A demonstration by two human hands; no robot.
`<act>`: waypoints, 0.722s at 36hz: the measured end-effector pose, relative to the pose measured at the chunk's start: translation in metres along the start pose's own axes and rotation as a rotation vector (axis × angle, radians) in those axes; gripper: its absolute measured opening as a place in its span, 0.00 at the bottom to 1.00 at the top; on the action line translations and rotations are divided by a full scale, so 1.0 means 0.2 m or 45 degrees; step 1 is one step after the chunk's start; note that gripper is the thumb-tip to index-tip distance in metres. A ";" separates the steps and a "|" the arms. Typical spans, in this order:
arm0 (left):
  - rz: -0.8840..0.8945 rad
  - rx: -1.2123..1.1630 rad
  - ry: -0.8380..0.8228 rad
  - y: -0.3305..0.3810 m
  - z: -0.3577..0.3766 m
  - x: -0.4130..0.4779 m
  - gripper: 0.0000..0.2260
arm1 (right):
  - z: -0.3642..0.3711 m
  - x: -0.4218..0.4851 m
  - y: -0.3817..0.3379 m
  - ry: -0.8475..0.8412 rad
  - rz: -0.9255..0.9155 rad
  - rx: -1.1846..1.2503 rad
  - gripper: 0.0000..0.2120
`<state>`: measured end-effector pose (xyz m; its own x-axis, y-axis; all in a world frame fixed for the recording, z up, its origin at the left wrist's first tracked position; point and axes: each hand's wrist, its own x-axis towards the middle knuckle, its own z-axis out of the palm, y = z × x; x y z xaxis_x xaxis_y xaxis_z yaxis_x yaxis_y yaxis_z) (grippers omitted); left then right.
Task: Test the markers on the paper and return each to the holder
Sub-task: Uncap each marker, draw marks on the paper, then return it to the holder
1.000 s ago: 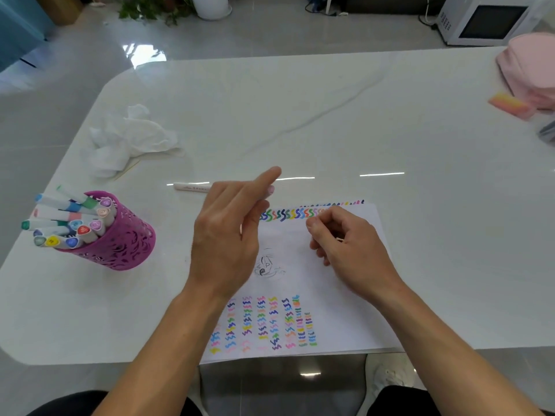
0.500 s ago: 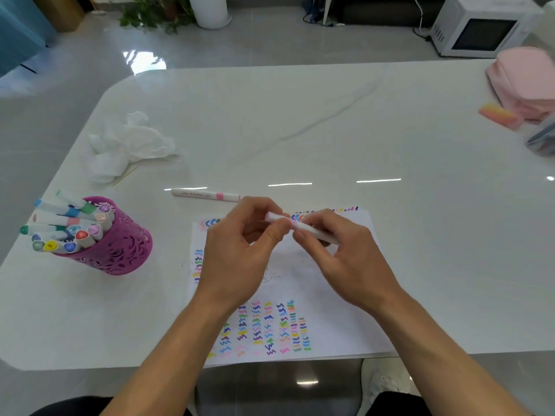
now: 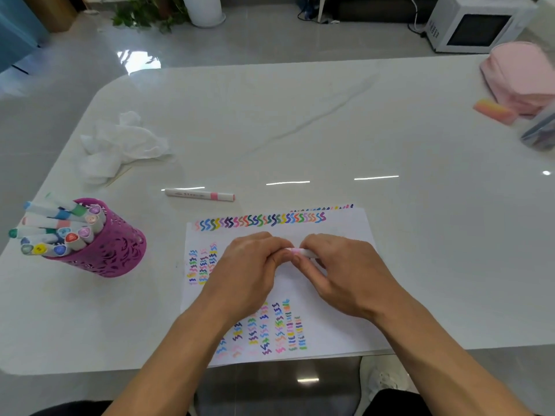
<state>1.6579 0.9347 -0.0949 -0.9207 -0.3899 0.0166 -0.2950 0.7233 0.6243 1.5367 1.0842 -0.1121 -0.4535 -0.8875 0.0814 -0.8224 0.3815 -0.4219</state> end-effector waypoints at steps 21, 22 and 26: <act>-0.218 -0.389 0.113 0.03 0.01 0.02 0.08 | -0.03 0.00 -0.03 0.070 0.109 -0.026 0.27; -0.222 -0.392 0.113 0.03 0.01 0.02 0.08 | -0.03 0.00 -0.03 0.066 0.114 -0.024 0.28; -0.312 -0.445 0.181 0.00 -0.02 0.04 0.08 | -0.04 0.00 -0.01 0.084 0.220 -0.040 0.35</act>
<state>1.6511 0.9297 -0.0916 -0.7829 -0.6179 -0.0729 -0.3737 0.3734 0.8491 1.5359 1.0853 -0.1033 -0.6098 -0.7894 0.0698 -0.7400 0.5357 -0.4068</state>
